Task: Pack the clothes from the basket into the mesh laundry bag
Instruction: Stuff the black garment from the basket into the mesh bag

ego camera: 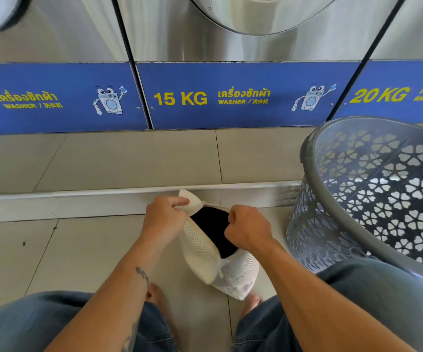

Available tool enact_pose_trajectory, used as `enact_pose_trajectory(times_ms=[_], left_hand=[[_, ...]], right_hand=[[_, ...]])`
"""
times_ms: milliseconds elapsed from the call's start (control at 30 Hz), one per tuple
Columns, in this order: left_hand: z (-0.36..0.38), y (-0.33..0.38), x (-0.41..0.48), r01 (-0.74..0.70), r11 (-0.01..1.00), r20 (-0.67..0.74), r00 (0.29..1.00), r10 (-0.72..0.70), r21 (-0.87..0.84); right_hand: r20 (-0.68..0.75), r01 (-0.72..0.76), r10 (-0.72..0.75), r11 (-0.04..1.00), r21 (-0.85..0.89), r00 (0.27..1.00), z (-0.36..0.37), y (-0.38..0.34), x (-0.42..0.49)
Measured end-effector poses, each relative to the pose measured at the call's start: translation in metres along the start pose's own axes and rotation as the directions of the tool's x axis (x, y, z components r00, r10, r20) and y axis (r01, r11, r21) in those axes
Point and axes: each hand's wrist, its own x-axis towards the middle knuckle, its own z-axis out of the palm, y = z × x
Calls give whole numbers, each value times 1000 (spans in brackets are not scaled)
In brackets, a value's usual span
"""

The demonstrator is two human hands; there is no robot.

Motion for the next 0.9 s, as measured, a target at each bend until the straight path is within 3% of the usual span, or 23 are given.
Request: enact_pose_trajectory(times_ms=[67,167,300,400,533,667,800,900], left_hand=[[1,2,-1,3,1000,3,1000,-3,-7],[1,4,-4,1,1000,10,1000,-1,-4],[-1,2,-7,8,1000,28,1000,-8,11],[-1,1,-8,-5,1000,35,999,5,-2],[-3,2,-6,-20,1000,33,999,20,-1],[-4,4,-5,-29,1000,30,999,29,6],[-1,5,-5,-52,998,42,998,51,29],[-2,2,-6,-41,998,51,998,39,41]], right_hand=[[3,51,-51,997,-60,999,3,-2,-5],[202,16,-21,1000,27,979,28,1,-15],[470,-28,30,1000,-10,882,46,5,-15],[538,-106,106,994,-32,836,42,6,-6],[457,-239,144,958,157,878,27,13,5],[302,-355,278,904,240,912,12,27,12],[114,-288,269,938,195,956,-7,18,11],[-3,-143,150,943,300,989,-24,6,24]])
